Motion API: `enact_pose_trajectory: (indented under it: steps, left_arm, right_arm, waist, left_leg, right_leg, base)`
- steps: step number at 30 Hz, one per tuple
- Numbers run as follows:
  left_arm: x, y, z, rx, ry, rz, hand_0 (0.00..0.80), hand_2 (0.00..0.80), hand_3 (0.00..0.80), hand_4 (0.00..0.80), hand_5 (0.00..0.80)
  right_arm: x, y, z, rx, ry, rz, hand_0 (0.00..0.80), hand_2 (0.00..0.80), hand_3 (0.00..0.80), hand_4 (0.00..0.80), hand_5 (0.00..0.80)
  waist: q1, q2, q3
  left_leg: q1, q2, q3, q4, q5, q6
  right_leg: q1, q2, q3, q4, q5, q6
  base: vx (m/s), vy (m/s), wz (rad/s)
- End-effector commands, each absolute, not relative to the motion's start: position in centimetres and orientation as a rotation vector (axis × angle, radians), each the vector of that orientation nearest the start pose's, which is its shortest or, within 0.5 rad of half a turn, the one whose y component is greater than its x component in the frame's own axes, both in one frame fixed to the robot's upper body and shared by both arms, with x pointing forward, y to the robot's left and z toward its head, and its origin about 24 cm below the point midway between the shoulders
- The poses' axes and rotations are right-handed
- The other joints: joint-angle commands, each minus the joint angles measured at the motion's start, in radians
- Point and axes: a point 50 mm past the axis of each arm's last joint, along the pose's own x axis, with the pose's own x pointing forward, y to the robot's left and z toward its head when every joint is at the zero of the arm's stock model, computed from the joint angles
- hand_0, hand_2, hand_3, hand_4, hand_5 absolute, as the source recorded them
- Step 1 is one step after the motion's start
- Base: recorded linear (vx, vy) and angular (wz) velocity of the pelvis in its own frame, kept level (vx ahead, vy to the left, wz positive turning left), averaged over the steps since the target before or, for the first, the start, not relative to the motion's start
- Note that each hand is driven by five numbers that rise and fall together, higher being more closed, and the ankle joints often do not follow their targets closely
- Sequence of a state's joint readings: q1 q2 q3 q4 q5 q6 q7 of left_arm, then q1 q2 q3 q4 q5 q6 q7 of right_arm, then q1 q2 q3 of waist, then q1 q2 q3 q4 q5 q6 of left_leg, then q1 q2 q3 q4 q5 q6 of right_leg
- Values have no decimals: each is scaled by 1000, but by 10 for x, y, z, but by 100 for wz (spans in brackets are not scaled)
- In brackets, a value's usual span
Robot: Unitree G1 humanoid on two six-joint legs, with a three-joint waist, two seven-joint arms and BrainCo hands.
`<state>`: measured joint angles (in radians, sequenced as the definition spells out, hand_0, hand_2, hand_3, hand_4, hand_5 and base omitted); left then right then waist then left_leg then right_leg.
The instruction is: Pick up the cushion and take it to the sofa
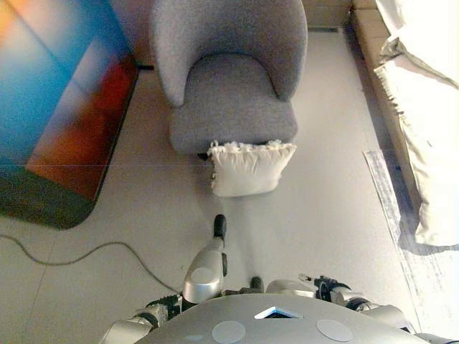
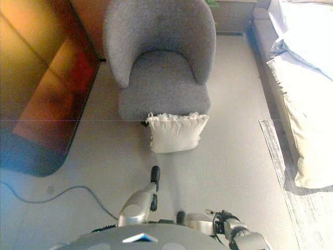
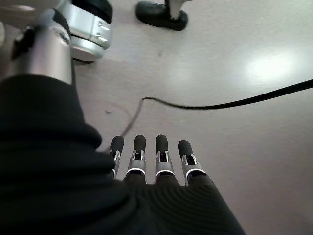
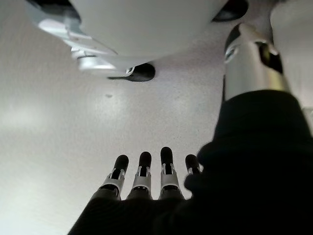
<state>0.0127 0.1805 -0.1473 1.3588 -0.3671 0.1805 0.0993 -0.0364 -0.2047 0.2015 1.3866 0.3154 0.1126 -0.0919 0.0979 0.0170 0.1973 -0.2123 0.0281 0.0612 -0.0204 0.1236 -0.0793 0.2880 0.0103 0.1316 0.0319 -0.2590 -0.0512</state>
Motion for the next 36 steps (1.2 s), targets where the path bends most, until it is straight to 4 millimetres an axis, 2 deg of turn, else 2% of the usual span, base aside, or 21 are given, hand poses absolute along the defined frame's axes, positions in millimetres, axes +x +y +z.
enact_pose_trajectory:
  steps: [1,4,5,6,8,10,11,13,14,15,17,19,21,24,26,27,28,31,34,35,36]
  left_arm:
    - [31,225,-174,5,1534,326,0,0,0,0,0]
    - [38,228,-173,2,1510,351,0,0,0,0,0]
    - [41,230,-172,22,1508,348,0,0,0,0,0]
    - [44,232,-171,29,1506,347,0,0,0,0,0]
    - [53,232,-170,47,1488,339,0,0,0,0,0]
    - [64,232,-169,23,1462,360,0,0,0,0,0]
    - [70,231,-168,8,1449,368,0,0,0,0,0]
    - [77,229,-167,-13,1436,375,0,0,0,0,0]
    - [81,225,-167,-31,1435,373,0,0,0,0,0]
    - [80,223,-168,-37,1437,370,0,0,0,0,0]
    - [74,218,-170,-53,1442,370,0,0,0,0,0]
    - [69,214,-172,-88,1442,392,0,0,0,0,0]
    - [63,213,-173,-135,1440,433,0,0,0,0,0]
    - [55,215,-173,-171,1444,486,0,0,0,0,0]
    - [50,220,-173,-175,1447,522,0,0,0,0,0]
    - [47,222,-173,-180,1453,543,0,0,0,0,0]
    - [46,223,-173,-179,1454,550,0,0,0,0,0]
    - [42,222,-173,-198,1453,612,0,0,0,0,0]
    - [49,216,-174,-192,1427,627,0,0,0,0,0]
    - [60,212,-173,-203,1384,630,0,0,0,0,0]
    - [69,209,-172,-200,1352,611,0,0,0,0,0]
  right_arm:
    - [50,-222,-173,-25,1438,-318,0,0,0,0,0]
    - [56,-214,-174,-122,1400,-208,0,0,0,0,0]
    - [62,-209,-173,-136,1372,-186,0,0,0,0,0]
    - [66,-208,-173,-133,1360,-187,0,0,0,0,0]
    - [80,-204,-171,-107,1308,-231,0,0,0,0,0]
    - [89,-202,-169,-107,1279,-229,0,0,0,0,0]
    - [92,-201,-168,-100,1260,-228,0,0,0,0,0]
    - [97,-200,-167,-99,1234,-221,0,0,0,0,0]
    - [99,-200,-166,-100,1212,-220,0,0,0,0,0]
    - [100,-200,-166,-104,1205,-217,0,0,0,0,0]
    - [99,-200,-165,-120,1184,-201,0,0,0,0,0]
    - [93,-197,-167,-150,1174,-182,0,0,0,0,0]
    - [79,-198,-168,-218,1174,-133,0,0,0,0,0]
    - [64,-197,-170,-315,1184,-59,0,0,0,0,0]
    - [56,-194,-172,-360,1194,-29,0,0,0,0,0]
    - [54,-192,-172,-375,1202,-14,0,0,0,0,0]
    - [53,-191,-173,-376,1207,-12,0,0,0,0,0]
    - [52,-190,-173,-392,1214,6,0,0,0,0,0]
    - [61,-196,-171,-410,1181,-17,0,0,0,0,0]
    - [75,-204,-167,-431,1129,-41,0,0,0,0,0]
    - [84,-211,-164,-447,1098,-66,0,0,0,0,0]
  waist:
    - [-17,-24,-61]
    - [-12,-50,-88]
    - [-12,-47,-100]
    - [-14,-46,-104]
    - [-23,-32,-109]
    - [-35,-18,-101]
    - [-41,-7,-92]
    - [-53,8,-76]
    - [-65,16,-67]
    - [-72,18,-61]
    - [-93,21,-54]
    - [-118,25,-53]
    - [-151,25,-48]
    - [-171,23,-41]
    - [-170,20,-36]
    - [-165,16,-37]
    - [-164,14,-37]
    - [-158,8,-27]
    - [-157,18,-9]
    - [-157,28,20]
    - [-161,40,39]
  left_leg:
    - [-57,-49,-5,-11,-36,67]
    - [-47,-89,8,86,-80,116]
    - [-29,-94,2,76,-87,126]
    - [-16,-97,2,72,-93,132]
    - [28,-100,-2,59,-116,151]
    - [53,-92,5,58,-128,154]
    - [70,-82,9,61,-138,149]
    - [116,-68,11,55,-151,138]
    - [154,-59,19,51,-162,128]
    - [172,-56,28,53,-172,123]
    - [215,-50,47,52,-197,115]
    - [240,-49,53,46,-217,112]
    - [261,-49,41,41,-241,113]
    - [278,-38,24,45,-265,109]
    - [287,-19,16,58,-279,102]
    - [296,-4,21,58,-280,93]
    - [299,1,18,59,-281,89]
    - [297,41,7,87,-283,57]
    - [258,66,-1,124,-242,30]
    - [201,72,-6,186,-195,11]
    - [155,80,11,226,-157,-1]
  right_leg:
    - [49,6,-104,300,-16,118]
    - [-7,-46,-159,445,157,182]
    - [-51,-54,-168,484,203,197]
    - [-85,-64,-177,504,220,200]
    - [-190,-81,-215,515,217,191]
    - [-253,-77,-267,449,163,173]
    - [-293,-78,-303,404,133,157]
    - [-355,-94,-353,360,123,137]
    - [-392,-109,-382,307,139,126]
    - [-403,-125,-391,266,160,126]
    - [-408,-157,-381,175,212,134]
    - [-416,-180,-340,105,264,145]
    - [-421,-201,-269,44,313,162]
    - [-414,-236,-228,6,350,181]
    - [-405,-243,-234,21,331,186]
    - [-396,-243,-262,16,322,191]
    - [-393,-241,-265,13,319,191]
    - [-390,-221,-286,22,285,171]
    - [-405,-206,-295,28,270,146]
    - [-417,-201,-295,27,262,129]
    - [-419,-198,-301,24,254,116]
  base:
    - [764,217,-51]
    - [635,194,-17]
    - [519,172,3]
    - [431,155,-14]
    - [404,146,-18]
    - [325,94,-5]
    - [221,54,-3]
    - [192,41,-21]
    - [236,37,-34]
    - [239,26,-36]
    - [304,15,-23]
    - [311,1,-4]
    - [259,-45,4]
    - [257,-142,13]
    - [237,-267,35]
    - [215,-293,15]
    - [209,-305,27]
    - [183,-332,26]
    - [31,-197,13]
    - [-90,-82,21]
    - [-118,-45,26]
